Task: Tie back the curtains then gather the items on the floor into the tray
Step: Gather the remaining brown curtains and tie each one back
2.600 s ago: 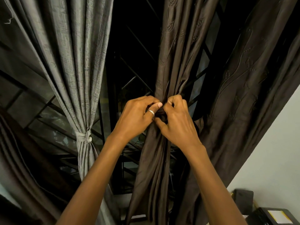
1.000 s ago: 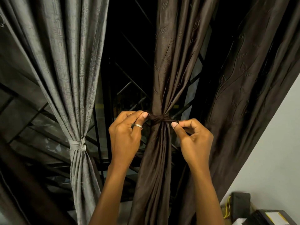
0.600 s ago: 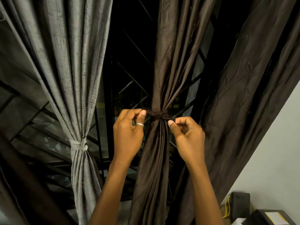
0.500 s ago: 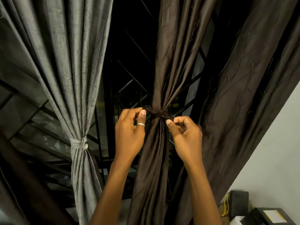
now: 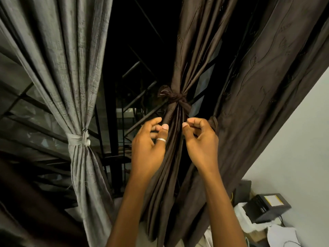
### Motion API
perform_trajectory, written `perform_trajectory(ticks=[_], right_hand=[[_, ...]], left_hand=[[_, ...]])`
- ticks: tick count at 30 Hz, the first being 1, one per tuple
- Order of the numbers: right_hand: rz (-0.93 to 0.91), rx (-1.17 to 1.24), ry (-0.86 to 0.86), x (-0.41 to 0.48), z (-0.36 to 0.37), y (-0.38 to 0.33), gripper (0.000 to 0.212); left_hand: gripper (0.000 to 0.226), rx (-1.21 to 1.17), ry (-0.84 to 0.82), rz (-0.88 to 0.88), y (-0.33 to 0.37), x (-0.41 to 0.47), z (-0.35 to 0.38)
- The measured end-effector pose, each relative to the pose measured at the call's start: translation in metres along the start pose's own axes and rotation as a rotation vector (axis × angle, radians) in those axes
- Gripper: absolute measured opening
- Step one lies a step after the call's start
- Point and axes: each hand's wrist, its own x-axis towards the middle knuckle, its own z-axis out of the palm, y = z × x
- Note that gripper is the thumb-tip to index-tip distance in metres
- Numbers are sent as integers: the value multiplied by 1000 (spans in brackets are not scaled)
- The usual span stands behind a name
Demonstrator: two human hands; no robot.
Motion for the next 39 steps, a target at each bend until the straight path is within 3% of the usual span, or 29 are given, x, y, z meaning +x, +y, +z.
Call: perform_trajectory(ticks=[10,16,29,33,36,39], right_hand=[[48,-102,-23,-32,-23,31,16],[58,-19,-44,-20,-49,44,13],[46,224,-124,42,-152,102,9],[-54,203,13,54,-173,114,4],[-119,199,120,68,-183,102,23],[-191,213,79,92,-190,78,46]], left_hand=[[27,-52,-50,-66,-20,-24,27],[29,15,-88,-29,-5,-37,63],[24,146,122,-6,27,-69,198],[25,180,150,13,33,-75,225],[26,184,191,29,40,-74,235],[27,181,220,30,44,-75,240]])
